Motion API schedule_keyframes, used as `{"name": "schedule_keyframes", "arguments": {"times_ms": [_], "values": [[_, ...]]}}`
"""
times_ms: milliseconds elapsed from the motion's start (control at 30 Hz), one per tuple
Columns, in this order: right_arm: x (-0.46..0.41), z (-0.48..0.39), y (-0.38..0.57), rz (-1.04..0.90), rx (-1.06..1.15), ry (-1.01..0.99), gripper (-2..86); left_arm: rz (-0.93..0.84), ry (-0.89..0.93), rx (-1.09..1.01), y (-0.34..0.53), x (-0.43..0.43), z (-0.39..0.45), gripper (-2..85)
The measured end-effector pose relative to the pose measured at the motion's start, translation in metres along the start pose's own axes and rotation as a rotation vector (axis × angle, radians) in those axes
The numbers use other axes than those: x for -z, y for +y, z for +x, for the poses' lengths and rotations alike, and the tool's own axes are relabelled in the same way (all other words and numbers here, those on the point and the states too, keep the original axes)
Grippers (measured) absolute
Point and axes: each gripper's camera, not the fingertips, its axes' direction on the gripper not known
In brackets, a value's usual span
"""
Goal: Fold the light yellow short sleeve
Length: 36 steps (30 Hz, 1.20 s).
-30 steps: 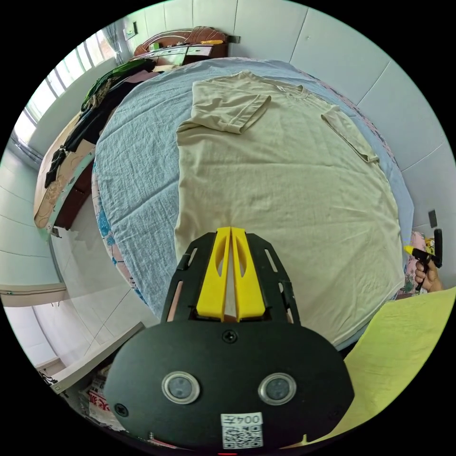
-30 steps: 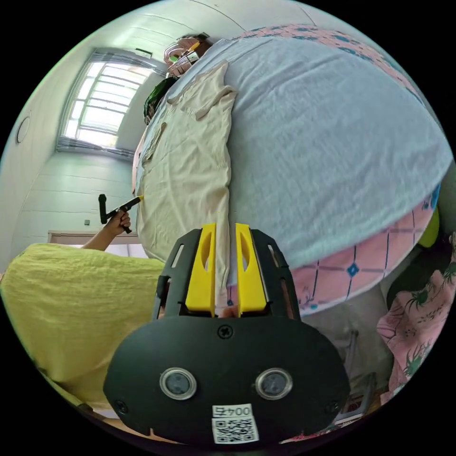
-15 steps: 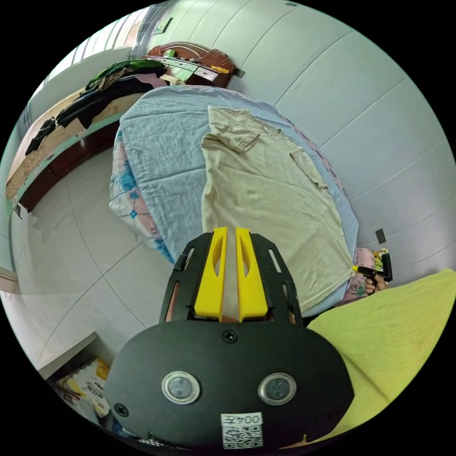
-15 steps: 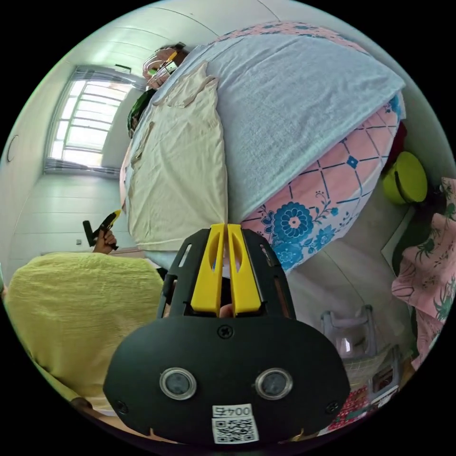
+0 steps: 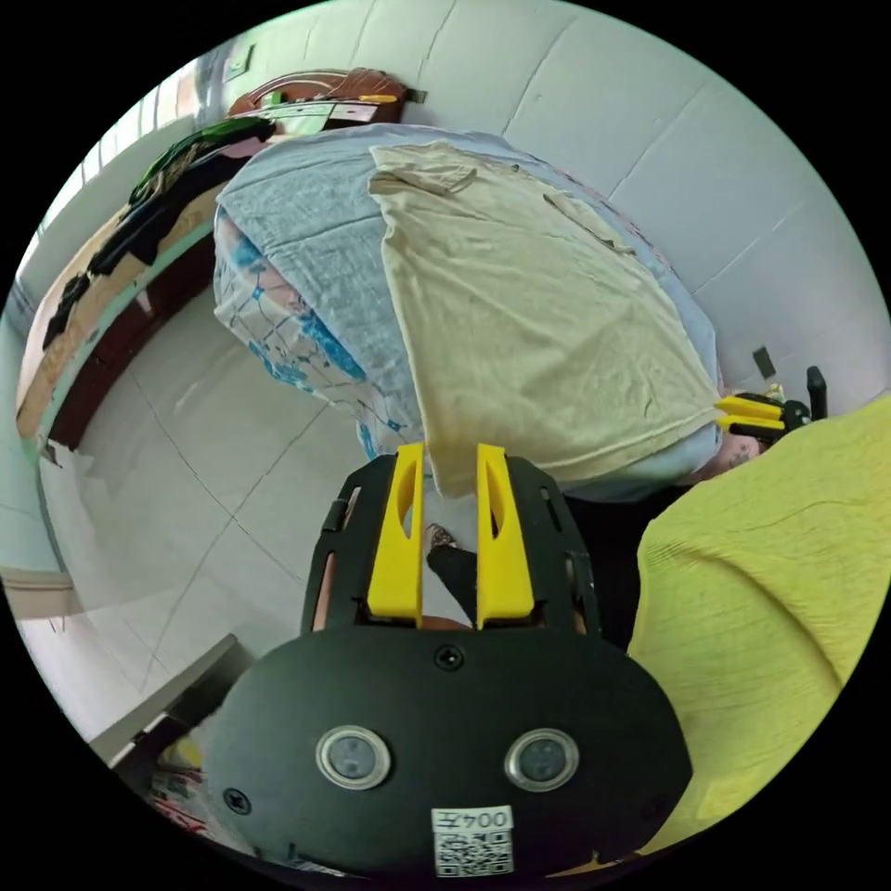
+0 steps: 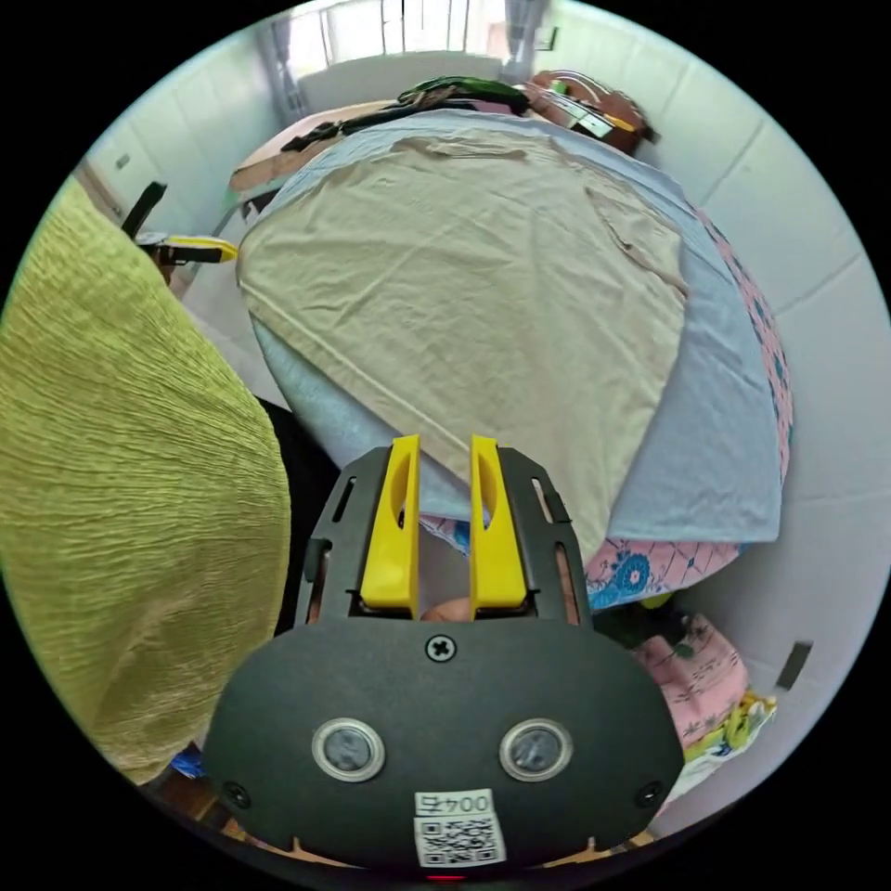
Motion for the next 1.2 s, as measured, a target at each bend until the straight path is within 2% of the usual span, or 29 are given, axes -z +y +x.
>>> {"name": "schedule_keyframes", "arguments": {"times_ms": [67, 200, 400, 500, 600, 767, 833, 967, 1200], "values": [[-0.004, -0.011, -0.006, -0.007, 0.041, -0.014, 8.5, -0.004, 0.106, 0.041, 0.021, -0.008, -0.018, 12.1], [-0.011, -0.022, -0.011, -0.036, 0.078, -0.005, 8.5, -0.032, 0.132, 0.007, 0.039, -0.019, -0.031, 14.2], [-0.017, -0.013, -0.007, -0.05, -0.014, -0.067, 8.0, -0.04, 0.21, -0.056, 0.049, -0.032, -0.049, 13.5], [-0.009, 0.007, 0.005, -0.025, -0.119, -0.077, 8.3, -0.037, 0.281, -0.063, 0.053, -0.037, -0.059, 11.7], [0.005, 0.052, 0.034, 0.037, -0.317, -0.112, 8.6, -0.021, 0.358, -0.03, 0.059, -0.041, -0.073, 9.7], [0.004, 0.153, 0.121, 0.177, -0.751, -0.38, 8.2, -0.017, 0.464, 0.015, 0.07, -0.051, -0.098, 7.4], [-0.002, 0.17, 0.142, 0.223, -0.829, -0.45, 8.1, -0.019, 0.472, 0.019, 0.072, -0.054, -0.103, 6.5], [-0.021, 0.183, 0.162, 0.229, -0.893, -0.517, 8.6, -0.033, 0.499, 0.025, 0.077, -0.062, -0.111, 3.7], [-0.039, 0.181, 0.161, 0.209, -0.852, -0.55, 8.7, -0.052, 0.528, 0.036, 0.083, -0.065, -0.123, 2.1]]}}
